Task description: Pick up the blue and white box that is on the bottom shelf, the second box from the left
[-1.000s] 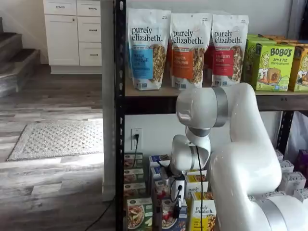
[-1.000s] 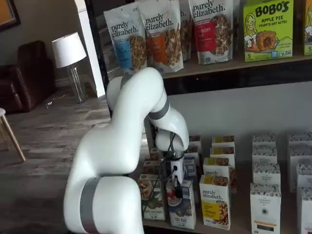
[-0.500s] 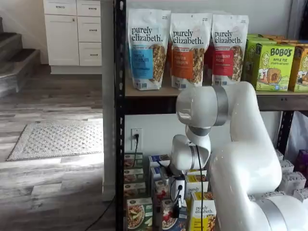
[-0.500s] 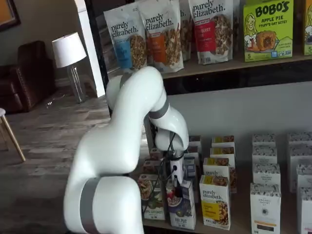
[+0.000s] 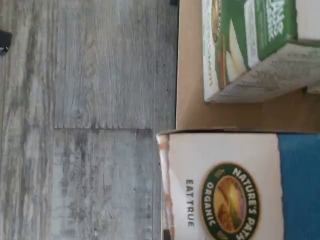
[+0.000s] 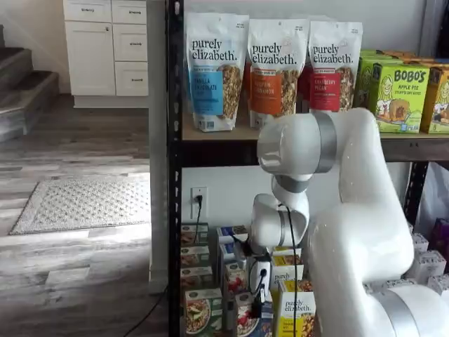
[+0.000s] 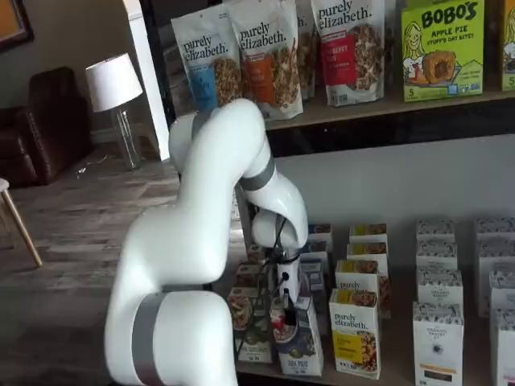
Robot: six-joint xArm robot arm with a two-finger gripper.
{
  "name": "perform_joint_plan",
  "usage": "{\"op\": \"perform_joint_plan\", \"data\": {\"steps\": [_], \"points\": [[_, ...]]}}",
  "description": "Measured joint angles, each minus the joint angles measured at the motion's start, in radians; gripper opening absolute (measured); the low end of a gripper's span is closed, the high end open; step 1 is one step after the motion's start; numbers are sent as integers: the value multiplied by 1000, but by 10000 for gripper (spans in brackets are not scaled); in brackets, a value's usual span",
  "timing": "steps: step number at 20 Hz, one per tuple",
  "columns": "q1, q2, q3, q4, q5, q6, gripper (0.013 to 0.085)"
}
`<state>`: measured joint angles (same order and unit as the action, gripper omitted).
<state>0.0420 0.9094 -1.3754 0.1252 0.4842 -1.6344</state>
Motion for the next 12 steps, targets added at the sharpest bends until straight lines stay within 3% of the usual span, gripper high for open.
{"op": "perform_joint_plan", "data": {"steps": [12], "points": [[26, -204, 277, 63, -80, -36, 490]]}}
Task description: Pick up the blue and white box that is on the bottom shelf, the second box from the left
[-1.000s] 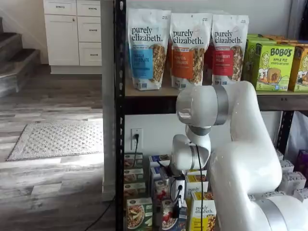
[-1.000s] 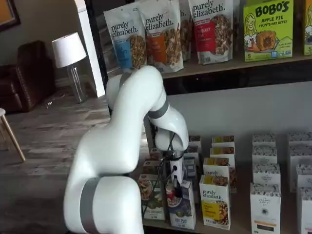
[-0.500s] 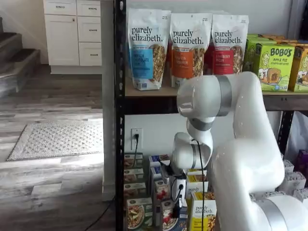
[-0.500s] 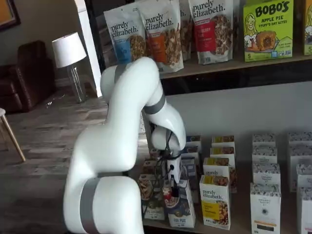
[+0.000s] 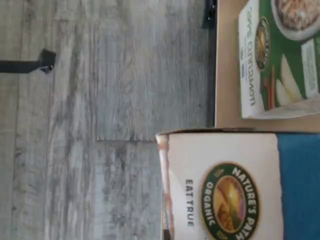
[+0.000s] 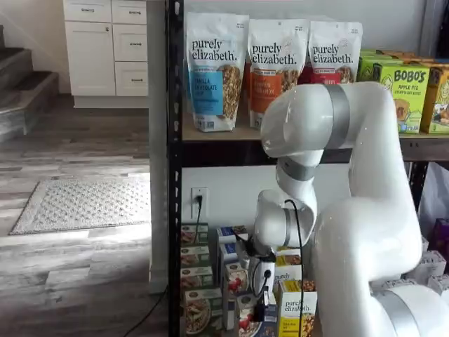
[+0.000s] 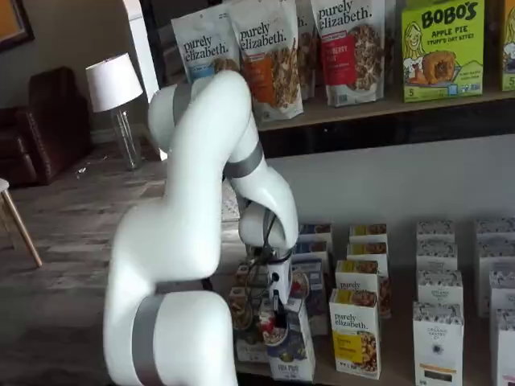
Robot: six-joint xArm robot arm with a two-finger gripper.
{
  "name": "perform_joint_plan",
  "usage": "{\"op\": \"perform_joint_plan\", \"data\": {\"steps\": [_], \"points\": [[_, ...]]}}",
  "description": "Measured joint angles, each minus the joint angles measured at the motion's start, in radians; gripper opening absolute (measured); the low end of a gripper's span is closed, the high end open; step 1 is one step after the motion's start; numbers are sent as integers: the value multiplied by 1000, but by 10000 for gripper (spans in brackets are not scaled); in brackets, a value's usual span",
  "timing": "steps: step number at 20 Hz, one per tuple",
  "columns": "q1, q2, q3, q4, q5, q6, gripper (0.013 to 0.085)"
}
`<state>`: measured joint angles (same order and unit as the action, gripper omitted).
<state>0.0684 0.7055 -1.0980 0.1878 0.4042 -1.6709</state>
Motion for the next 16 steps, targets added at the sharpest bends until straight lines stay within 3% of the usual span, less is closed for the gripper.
{"op": "perform_joint_plan", "data": {"steps": [9, 12, 16], "points": [[37, -162, 193, 42, -30, -5, 490], [50, -225, 262, 19, -39, 29, 490], [77, -320, 356, 30, -50, 46, 490]]}}
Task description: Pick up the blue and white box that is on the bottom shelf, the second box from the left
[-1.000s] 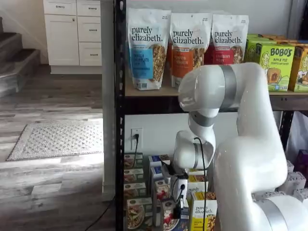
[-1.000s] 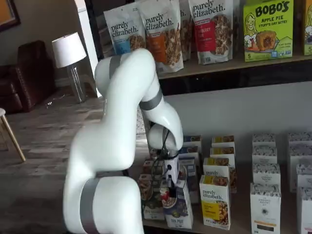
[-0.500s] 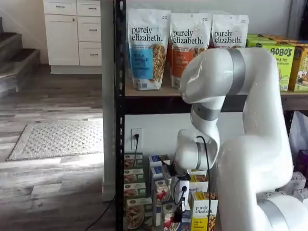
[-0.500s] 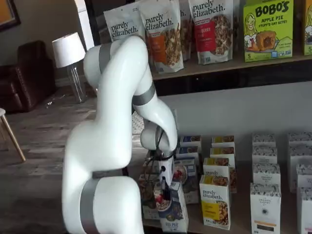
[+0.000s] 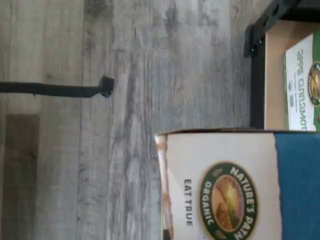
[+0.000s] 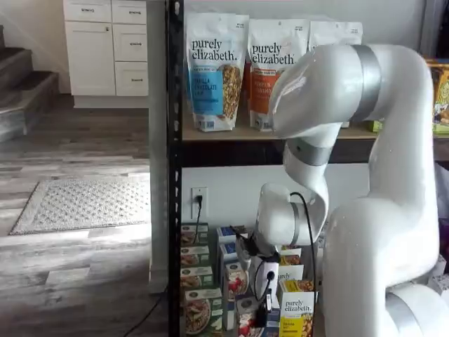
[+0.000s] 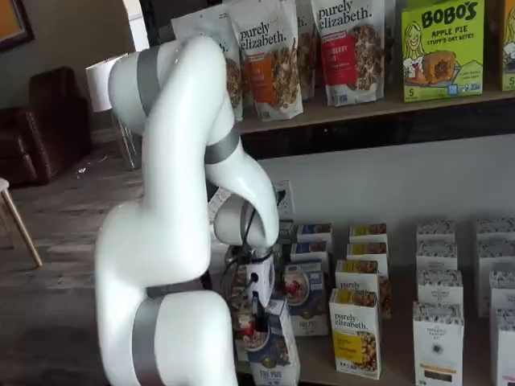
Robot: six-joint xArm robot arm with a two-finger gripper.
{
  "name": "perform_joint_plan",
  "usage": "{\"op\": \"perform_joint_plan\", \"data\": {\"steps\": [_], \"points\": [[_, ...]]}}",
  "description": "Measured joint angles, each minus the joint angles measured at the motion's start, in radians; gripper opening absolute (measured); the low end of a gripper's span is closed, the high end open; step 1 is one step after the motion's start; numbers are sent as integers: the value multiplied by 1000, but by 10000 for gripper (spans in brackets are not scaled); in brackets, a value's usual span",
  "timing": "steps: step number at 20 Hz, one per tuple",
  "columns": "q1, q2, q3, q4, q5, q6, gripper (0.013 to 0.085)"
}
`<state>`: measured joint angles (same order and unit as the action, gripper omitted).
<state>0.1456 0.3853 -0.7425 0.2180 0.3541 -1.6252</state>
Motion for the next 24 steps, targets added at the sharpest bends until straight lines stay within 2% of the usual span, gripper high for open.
{"op": "perform_joint_plan", "data": {"steps": [3, 8, 10, 14, 19, 24], "points": [[25, -83, 67, -15, 9, 40, 490], [56, -199, 136, -78, 51, 134, 490], [66, -252, 159, -111, 83, 175, 490], [71, -338, 179, -157, 162, 225, 490], [77, -437, 175, -189, 280, 263, 490], [94, -504, 144, -199, 388, 290, 490]]}}
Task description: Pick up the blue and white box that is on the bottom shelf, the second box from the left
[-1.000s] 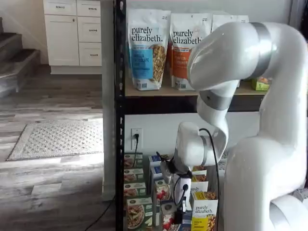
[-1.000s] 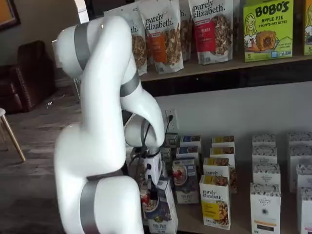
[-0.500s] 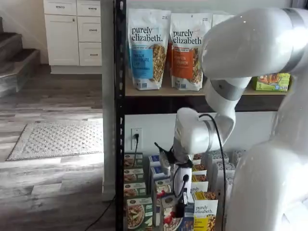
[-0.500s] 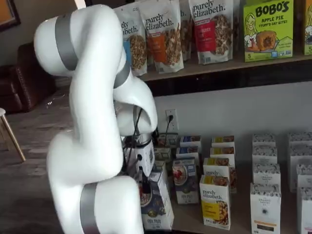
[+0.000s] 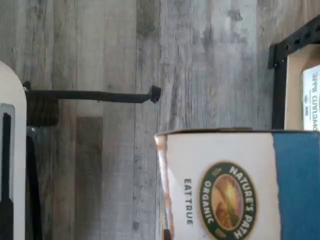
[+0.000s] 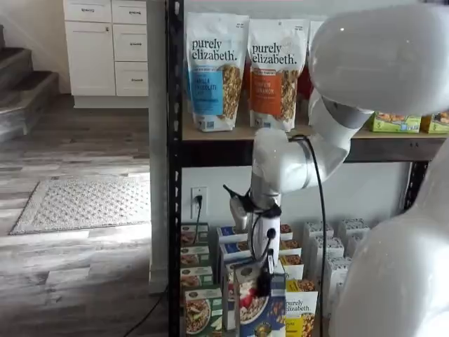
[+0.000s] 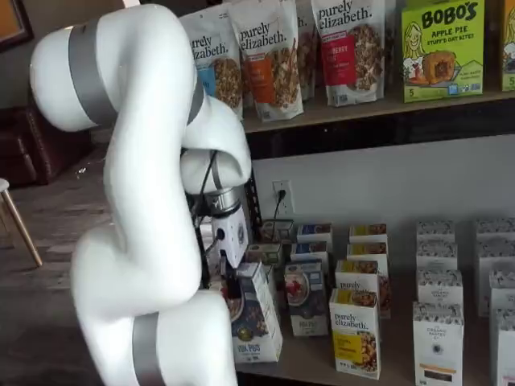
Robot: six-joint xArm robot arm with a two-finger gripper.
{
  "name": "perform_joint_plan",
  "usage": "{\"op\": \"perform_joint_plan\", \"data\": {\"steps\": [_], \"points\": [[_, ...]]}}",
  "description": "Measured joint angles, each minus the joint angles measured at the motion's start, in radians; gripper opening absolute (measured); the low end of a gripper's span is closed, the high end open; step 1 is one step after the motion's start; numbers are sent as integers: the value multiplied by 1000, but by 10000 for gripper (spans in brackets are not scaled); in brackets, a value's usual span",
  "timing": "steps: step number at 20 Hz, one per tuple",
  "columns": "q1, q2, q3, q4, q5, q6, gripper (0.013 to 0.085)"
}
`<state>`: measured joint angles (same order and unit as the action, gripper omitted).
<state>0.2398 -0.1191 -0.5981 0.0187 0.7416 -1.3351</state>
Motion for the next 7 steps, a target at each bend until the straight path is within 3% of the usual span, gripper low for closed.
{"op": "perform_joint_plan", "data": {"steps": [7], "points": [[29, -45, -49, 1, 98, 30, 490]]}}
